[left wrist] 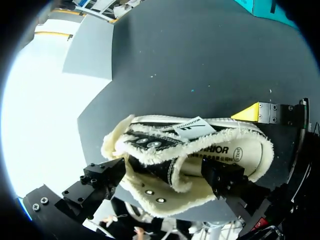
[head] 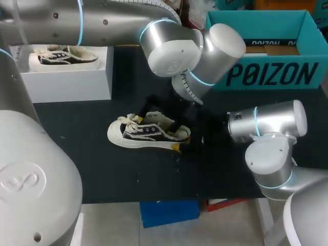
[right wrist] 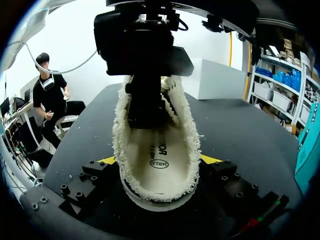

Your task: Take the shoe out of the shoebox, open the shoe tongue, remove and reinsert the insole, then place the shoe into the shoebox

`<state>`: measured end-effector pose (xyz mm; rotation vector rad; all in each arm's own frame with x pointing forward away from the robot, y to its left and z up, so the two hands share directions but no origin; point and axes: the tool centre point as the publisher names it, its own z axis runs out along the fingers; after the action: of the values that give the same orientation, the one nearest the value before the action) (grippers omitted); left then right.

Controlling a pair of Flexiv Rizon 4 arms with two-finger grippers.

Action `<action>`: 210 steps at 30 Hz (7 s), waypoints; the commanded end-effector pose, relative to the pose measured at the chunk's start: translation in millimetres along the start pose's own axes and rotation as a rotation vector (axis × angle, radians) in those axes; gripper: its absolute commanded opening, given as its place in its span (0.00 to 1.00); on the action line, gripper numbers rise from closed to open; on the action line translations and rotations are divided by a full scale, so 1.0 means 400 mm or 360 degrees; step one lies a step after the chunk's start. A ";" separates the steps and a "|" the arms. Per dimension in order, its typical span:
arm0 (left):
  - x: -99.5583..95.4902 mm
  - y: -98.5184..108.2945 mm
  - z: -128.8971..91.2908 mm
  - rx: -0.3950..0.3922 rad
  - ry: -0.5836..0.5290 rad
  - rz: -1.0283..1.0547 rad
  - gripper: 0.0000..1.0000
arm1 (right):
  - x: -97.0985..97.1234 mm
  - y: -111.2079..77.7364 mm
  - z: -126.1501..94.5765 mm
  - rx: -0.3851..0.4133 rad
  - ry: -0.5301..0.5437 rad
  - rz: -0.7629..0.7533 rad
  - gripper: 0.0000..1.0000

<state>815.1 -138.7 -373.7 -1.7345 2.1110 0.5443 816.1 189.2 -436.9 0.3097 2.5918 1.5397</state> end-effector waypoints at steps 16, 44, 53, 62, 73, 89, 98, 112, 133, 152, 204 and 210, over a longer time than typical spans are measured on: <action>-0.012 0.005 0.013 0.0125 -0.0074 0.0117 0.00 | 0.000 -0.002 0.010 0.0005 -0.0002 0.0003 0.00; -0.115 -0.025 -0.072 0.0346 0.0624 -0.0049 0.00 | 0.000 -0.002 0.010 0.0005 -0.0002 0.0003 0.00; -0.149 -0.017 -0.056 0.0389 0.0732 -0.0076 0.00 | 0.000 -0.002 0.010 0.0005 -0.0002 0.0003 0.00; -0.179 -0.014 -0.027 0.0406 0.0871 -0.0119 0.00 | 0.000 -0.002 0.010 0.0005 -0.0002 0.0003 0.00; -0.215 -0.021 -0.005 0.0417 0.0990 -0.0234 0.00 | 0.000 -0.002 0.010 0.0005 -0.0002 0.0003 0.00; -0.223 -0.034 -0.027 0.0425 0.1133 -0.0385 0.00 | 0.000 -0.002 0.010 0.0005 -0.0002 0.0003 0.00; -0.235 -0.032 0.010 0.0414 0.1130 -0.0351 0.00 | 0.000 -0.002 0.010 0.0005 -0.0002 0.0003 0.00; -0.229 -0.007 0.078 0.0449 0.1093 -0.0220 0.00 | 0.000 -0.002 0.010 0.0005 -0.0002 0.0003 0.00; -0.251 -0.023 0.033 0.0552 0.1126 -0.0063 1.00 | 0.000 -0.002 0.010 0.0005 -0.0002 0.0003 0.00; -0.150 -0.098 -0.133 0.0633 0.1202 0.1760 0.00 | 0.000 -0.002 0.010 0.0005 -0.0002 0.0003 0.00; -0.098 -0.046 -0.149 0.0701 0.1124 0.2344 0.00 | 0.000 -0.002 0.010 0.0005 -0.0002 0.0003 0.00; -0.099 -0.059 -0.156 0.0704 0.1157 0.2355 0.00 | 0.000 -0.002 0.010 0.0005 -0.0002 0.0003 0.00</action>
<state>838.7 -138.5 -303.0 0.1857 3.3656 -0.3329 816.9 190.9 -436.9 0.3110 2.5929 1.5382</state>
